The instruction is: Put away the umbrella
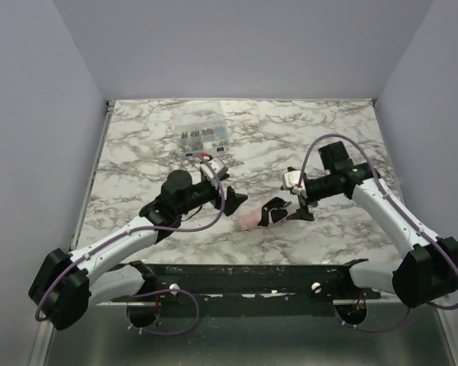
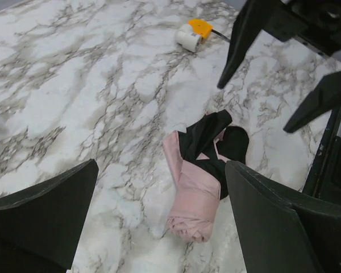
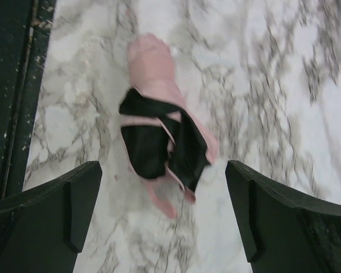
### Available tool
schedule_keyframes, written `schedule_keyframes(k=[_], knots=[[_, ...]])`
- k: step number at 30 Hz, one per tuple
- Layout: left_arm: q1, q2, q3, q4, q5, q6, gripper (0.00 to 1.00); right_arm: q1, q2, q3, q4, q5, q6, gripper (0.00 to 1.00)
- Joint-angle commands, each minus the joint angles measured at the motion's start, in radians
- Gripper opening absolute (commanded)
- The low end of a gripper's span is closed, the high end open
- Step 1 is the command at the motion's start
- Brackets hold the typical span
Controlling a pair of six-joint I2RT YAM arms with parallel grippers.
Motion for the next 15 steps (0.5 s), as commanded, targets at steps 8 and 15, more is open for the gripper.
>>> schedule_keyframes(k=[8,15], knots=[[0.167,-0.451,-0.343,-0.066,-0.015,-0.378,0.98,0.444,0.163,-0.127,0.497,0.382,0.296,1.0],[0.178,-0.758,-0.404,-0.235,-0.119,-0.462,0.99,0.505,0.271,-0.194,0.622,0.616,0.347,0.87]])
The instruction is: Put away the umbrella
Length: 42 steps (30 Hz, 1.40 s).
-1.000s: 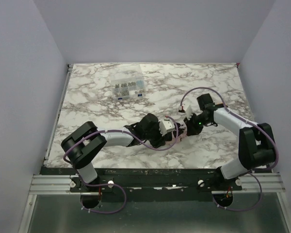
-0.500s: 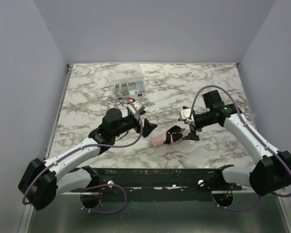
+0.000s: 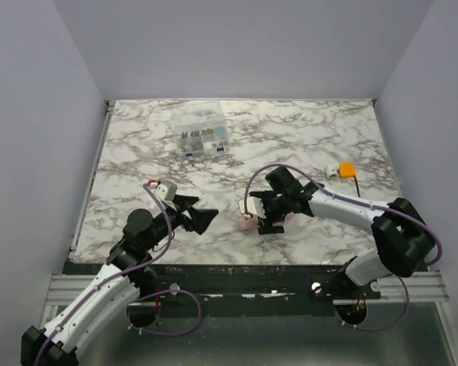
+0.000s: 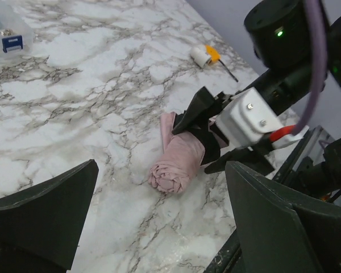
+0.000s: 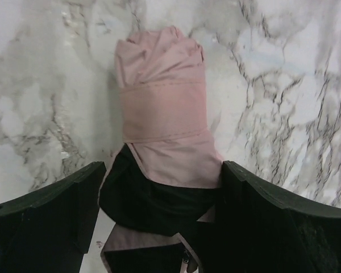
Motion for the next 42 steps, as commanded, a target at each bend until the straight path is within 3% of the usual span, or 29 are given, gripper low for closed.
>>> schedule_keyframes(k=[1,4,6,9,12,16,22,27,30,35,42], knots=[[0.009,-0.166,-0.014,-0.141,-0.089,-0.101,0.98,0.022,0.033,-0.068,0.164,0.234,0.079,0.81],[0.009,-0.235,0.011,-0.238,-0.112,-0.095,0.99,0.023,0.062,-0.065,0.185,0.252,0.175,0.48],[0.01,-0.271,0.027,-0.29,-0.128,-0.079,0.98,0.013,0.085,-0.012,0.177,0.232,0.292,0.37],[0.009,-0.312,0.045,-0.338,-0.144,-0.067,0.98,-0.081,0.117,0.087,0.17,0.089,0.511,0.29],[0.01,-0.342,0.047,-0.354,-0.147,-0.068,0.98,-0.261,0.203,0.216,0.191,-0.095,0.83,0.26],[0.011,-0.352,0.039,-0.347,-0.147,-0.076,0.98,-0.365,0.371,0.332,0.197,-0.199,1.177,0.23],[0.01,-0.356,0.035,-0.333,-0.125,-0.097,0.98,-0.389,0.538,0.393,0.274,-0.392,1.478,0.29],[0.01,-0.373,0.021,-0.307,-0.124,-0.112,0.99,-0.464,0.511,0.367,0.309,-0.313,1.512,0.54],[0.011,-0.359,0.016,-0.265,-0.104,-0.115,0.99,-0.541,0.47,0.365,0.292,-0.28,1.454,0.69],[0.01,-0.291,0.042,-0.206,-0.062,-0.111,0.98,-0.553,0.349,0.358,0.176,-0.223,1.233,0.88],[0.054,-0.117,0.204,-0.246,-0.019,-0.092,0.98,-0.57,0.084,0.293,0.107,-0.016,0.893,0.97]])
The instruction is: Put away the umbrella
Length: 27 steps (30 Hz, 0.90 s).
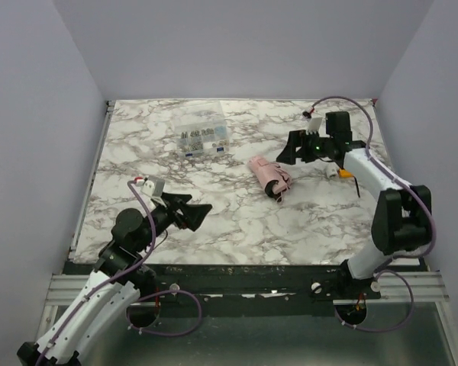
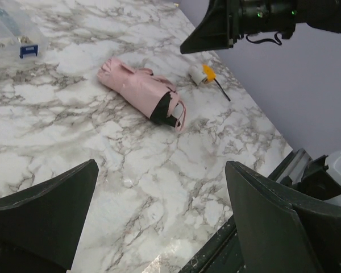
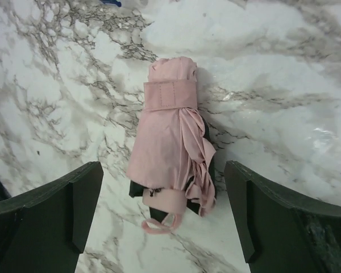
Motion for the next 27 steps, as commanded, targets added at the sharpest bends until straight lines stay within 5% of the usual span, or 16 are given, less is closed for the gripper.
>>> schedule_keyframes(k=[1,3,7,9,15,27], knots=[[0.075,0.122,0.147,0.002,0.091,-0.012,0.98,0.0,-0.19,-0.046,-0.081,0.167,-0.278,0.99],[0.189,0.181,0.181,0.015,0.205,-0.095,0.99,-0.011,-0.296,-0.074,-0.096,0.185,-0.309,1.0],[0.623,0.259,0.103,0.323,0.587,-0.453,0.99,-0.092,-0.476,-0.098,-0.141,0.015,-0.23,1.0],[0.744,0.294,0.124,0.317,0.672,-0.451,0.99,-0.133,-0.524,-0.056,-0.211,-0.087,-0.22,1.0],[0.747,0.304,0.438,-0.348,0.517,0.078,0.99,-0.161,-0.704,-0.017,-0.263,-0.045,-0.223,1.0],[0.68,0.196,0.416,-0.365,0.528,0.127,0.98,-0.162,-0.868,-0.107,-0.2,0.231,-0.043,1.0]])
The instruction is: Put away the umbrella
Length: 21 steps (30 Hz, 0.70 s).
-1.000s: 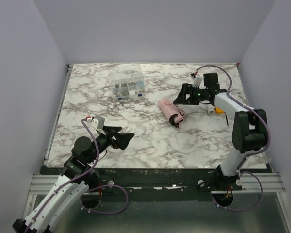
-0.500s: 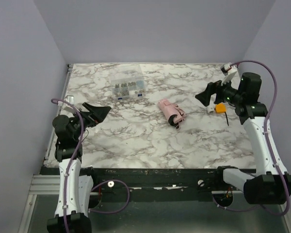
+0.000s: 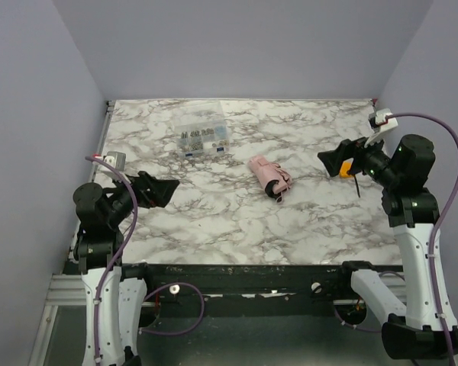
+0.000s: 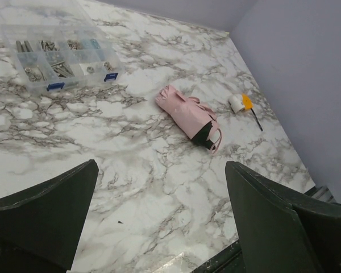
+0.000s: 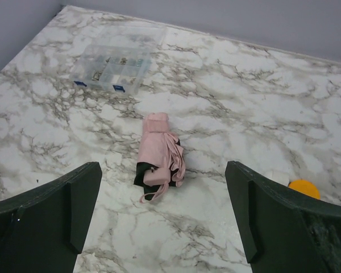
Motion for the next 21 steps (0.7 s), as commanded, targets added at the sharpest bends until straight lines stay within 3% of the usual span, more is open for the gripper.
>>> schedule_keyframes(k=[1,11,21], knots=[[-0.012,-0.021,-0.001,-0.072,0.019,0.046,0.98,-0.001,-0.052,-0.058,0.019,0.159,0.109,1.0],[-0.052,-0.092,0.043,-0.127,0.019,0.074,0.98,-0.01,-0.084,-0.104,0.051,0.177,0.139,1.0],[-0.072,-0.187,-0.042,-0.089,-0.035,0.114,0.99,-0.024,-0.103,-0.153,0.066,0.096,0.107,1.0]])
